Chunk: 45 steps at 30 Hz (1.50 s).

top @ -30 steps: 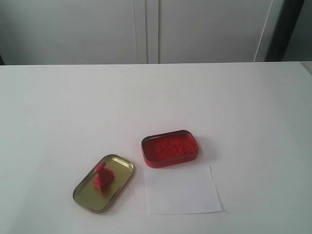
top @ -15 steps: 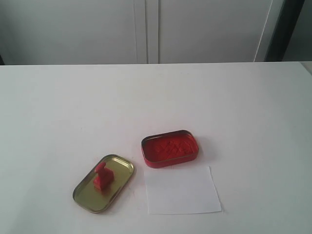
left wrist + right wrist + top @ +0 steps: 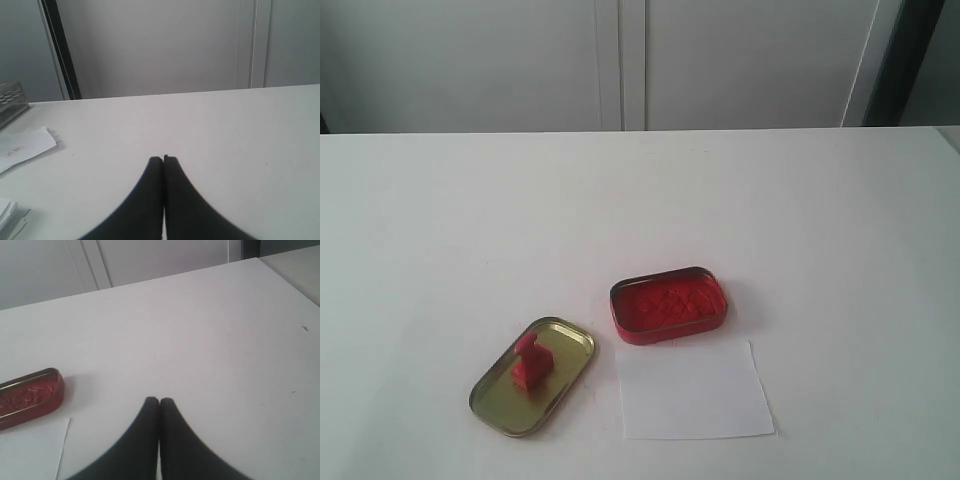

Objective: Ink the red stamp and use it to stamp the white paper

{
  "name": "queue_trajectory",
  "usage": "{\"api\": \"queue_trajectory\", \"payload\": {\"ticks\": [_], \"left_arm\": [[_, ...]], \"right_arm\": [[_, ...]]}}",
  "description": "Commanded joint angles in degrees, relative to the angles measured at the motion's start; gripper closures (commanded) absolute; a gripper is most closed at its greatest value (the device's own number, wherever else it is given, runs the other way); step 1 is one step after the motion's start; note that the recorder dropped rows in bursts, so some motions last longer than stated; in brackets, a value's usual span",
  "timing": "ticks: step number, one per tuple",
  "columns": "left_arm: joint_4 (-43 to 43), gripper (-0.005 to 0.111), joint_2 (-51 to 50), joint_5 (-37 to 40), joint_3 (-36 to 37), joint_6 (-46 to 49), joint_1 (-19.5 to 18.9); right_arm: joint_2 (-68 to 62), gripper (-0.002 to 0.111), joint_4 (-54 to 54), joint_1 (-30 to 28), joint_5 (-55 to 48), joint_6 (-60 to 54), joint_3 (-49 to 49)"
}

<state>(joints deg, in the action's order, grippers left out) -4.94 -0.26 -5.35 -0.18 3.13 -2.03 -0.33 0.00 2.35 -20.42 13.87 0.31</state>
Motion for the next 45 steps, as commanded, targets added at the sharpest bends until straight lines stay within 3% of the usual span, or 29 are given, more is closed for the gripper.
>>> {"api": "queue_trajectory", "payload": {"ticks": [1, 19, 32, 37, 45], "left_arm": [[-0.52, 0.107, 0.26, -0.6, 0.18, -0.07, -0.2], [-2.48, 0.107, 0.26, 3.43, 0.18, -0.32, -0.2], [-2.23, 0.107, 0.26, 7.15, -4.24, -0.22, -0.2], [-2.23, 0.107, -0.4, 14.37, -8.71, -0.61, -0.2], [-2.47, 0.107, -11.17, 26.74, -19.07, -0.61, -0.2]], "right_arm": [[0.33, 0.108, -0.43, -0.15, 0.91, 0.08, -0.31], [0.33, 0.108, -0.43, -0.15, 0.91, 0.08, -0.31], [0.33, 0.108, -0.43, -0.15, 0.91, 0.08, -0.31], [0.33, 0.108, -0.43, -0.15, 0.91, 0.08, -0.31], [0.33, 0.108, -0.43, -0.15, 0.91, 0.08, -0.31]]}}
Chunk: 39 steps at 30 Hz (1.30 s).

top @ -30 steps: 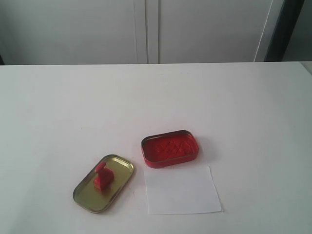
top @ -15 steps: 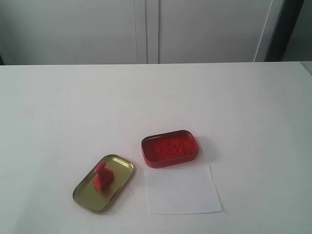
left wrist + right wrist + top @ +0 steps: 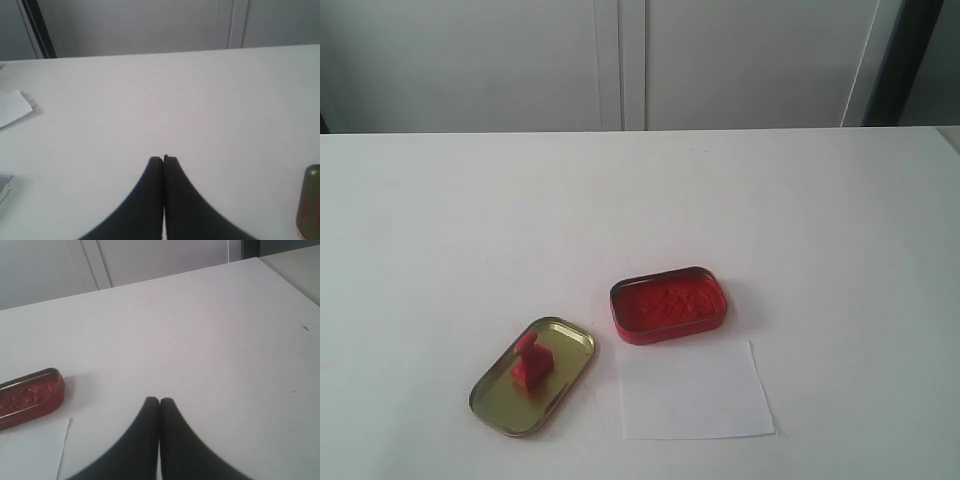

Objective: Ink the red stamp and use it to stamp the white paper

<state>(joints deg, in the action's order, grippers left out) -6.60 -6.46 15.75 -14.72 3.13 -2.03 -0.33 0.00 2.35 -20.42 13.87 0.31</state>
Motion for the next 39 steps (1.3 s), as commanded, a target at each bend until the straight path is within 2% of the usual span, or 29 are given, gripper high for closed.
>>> {"api": "queue_trajectory", "payload": {"ticks": [1, 13, 21, 30, 34, 39], "left_arm": [[-0.81, 0.107, -6.6, 7.74, -6.1, -0.61, -0.2], [-1.1, 0.107, -26.14, 30.27, -22.86, 3.48, -0.2], [-4.42, 0.107, -40.01, 40.21, -31.72, 8.95, -0.2], [-6.61, 0.107, -52.84, 41.8, -36.32, 10.69, 1.67], [-6.61, 0.107, -57.76, 41.8, -38.88, 10.69, 4.3], [-6.61, 0.107, -63.47, 41.39, -42.54, 9.65, 9.74]], "right_arm": [[0.33, 0.108, -0.43, -0.15, 0.91, 0.08, -0.31], [0.33, 0.108, -0.43, -0.15, 0.91, 0.08, -0.31], [0.33, 0.108, -0.43, -0.15, 0.91, 0.08, -0.31], [0.33, 0.108, -0.43, -0.15, 0.91, 0.08, -0.31], [0.33, 0.108, -0.43, -0.15, 0.91, 0.08, -0.31], [0.33, 0.108, -0.43, -0.15, 0.91, 0.08, -0.31]]}}
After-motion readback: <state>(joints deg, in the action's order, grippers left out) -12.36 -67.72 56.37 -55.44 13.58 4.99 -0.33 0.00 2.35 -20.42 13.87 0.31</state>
